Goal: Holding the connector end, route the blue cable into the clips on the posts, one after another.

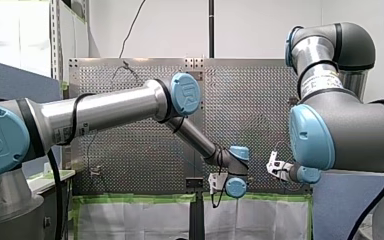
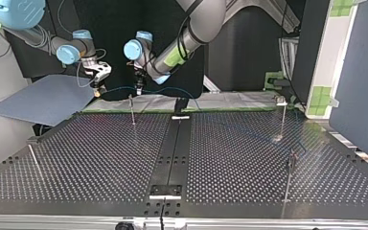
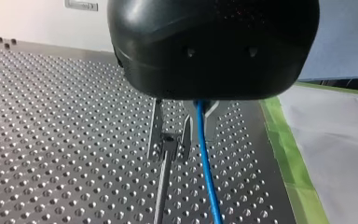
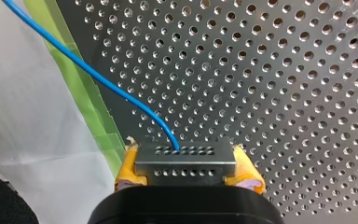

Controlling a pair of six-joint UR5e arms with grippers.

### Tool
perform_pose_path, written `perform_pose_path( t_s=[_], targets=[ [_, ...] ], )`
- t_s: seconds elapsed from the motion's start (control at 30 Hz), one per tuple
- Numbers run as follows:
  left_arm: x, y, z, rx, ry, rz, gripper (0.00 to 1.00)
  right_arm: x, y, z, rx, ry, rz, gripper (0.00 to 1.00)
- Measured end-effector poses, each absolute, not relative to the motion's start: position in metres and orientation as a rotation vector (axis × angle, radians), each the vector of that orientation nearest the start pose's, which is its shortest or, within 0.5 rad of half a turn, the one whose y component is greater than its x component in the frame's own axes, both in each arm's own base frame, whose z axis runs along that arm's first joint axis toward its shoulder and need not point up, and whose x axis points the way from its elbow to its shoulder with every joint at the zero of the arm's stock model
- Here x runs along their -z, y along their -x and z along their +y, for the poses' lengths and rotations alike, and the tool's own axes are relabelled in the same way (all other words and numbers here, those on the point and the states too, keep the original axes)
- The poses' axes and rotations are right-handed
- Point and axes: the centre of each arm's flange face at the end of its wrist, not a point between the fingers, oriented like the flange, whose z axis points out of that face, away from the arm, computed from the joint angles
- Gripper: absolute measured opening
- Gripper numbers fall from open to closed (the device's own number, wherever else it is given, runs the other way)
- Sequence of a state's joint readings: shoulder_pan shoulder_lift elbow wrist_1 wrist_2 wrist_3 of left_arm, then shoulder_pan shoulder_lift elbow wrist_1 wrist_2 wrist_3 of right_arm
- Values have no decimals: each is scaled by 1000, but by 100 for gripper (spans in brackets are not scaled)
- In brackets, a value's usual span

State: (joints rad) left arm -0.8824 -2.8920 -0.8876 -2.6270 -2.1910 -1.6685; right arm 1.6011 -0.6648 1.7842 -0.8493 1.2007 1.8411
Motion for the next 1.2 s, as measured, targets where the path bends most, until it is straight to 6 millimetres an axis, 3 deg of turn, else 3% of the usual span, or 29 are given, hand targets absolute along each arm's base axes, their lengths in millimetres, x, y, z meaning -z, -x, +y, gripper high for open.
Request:
perform_pose_path(
  t_s=[0.83,1.2],
  targets=[
    [77,-447,-662,198,-259,1673,0,39,-176,-586,2154,2111,2011,0],
    [76,-457,-658,222,-259,1672,0,35,-184,-589,2179,2127,1944,0]
  ],
)
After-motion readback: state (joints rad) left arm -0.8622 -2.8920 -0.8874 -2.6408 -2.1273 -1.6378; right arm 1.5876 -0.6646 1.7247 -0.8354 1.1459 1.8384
